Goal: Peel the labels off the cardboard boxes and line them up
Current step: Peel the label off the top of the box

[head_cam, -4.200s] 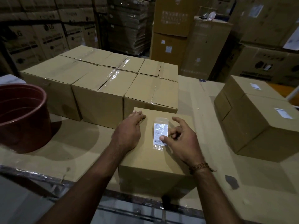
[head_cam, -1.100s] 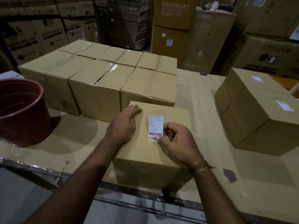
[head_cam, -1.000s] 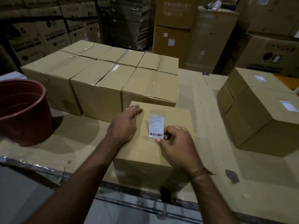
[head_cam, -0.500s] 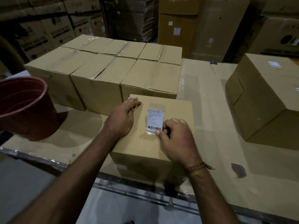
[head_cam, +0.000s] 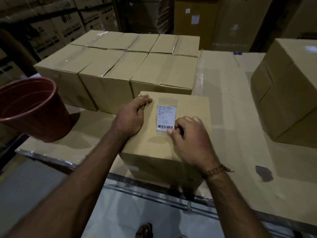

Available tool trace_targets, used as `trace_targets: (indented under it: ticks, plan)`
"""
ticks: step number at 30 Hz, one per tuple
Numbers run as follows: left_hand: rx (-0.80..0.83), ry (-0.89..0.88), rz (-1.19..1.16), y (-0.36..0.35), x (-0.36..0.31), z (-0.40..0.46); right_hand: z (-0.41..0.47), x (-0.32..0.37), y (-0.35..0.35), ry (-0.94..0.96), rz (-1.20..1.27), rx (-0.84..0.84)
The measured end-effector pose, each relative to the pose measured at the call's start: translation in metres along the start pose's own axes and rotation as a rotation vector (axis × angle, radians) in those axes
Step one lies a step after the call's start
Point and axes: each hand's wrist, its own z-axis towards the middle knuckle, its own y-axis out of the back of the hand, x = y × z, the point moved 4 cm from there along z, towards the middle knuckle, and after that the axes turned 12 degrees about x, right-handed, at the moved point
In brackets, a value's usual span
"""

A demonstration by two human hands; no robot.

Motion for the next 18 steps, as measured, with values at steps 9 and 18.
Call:
trace_targets:
  ticks: [9, 18]
  plan:
    - [-0.095, -0.070, 0.028, 0.006, -0.004, -0.004, -0.002, 0.001, 0.003, -0.034, 0.146, -0.025]
    - [-0.386, -0.116, 0.072, 0.059, 0.039, -0.062, 0.015, 0.067, -0.018, -0.095, 0.376, -0.009]
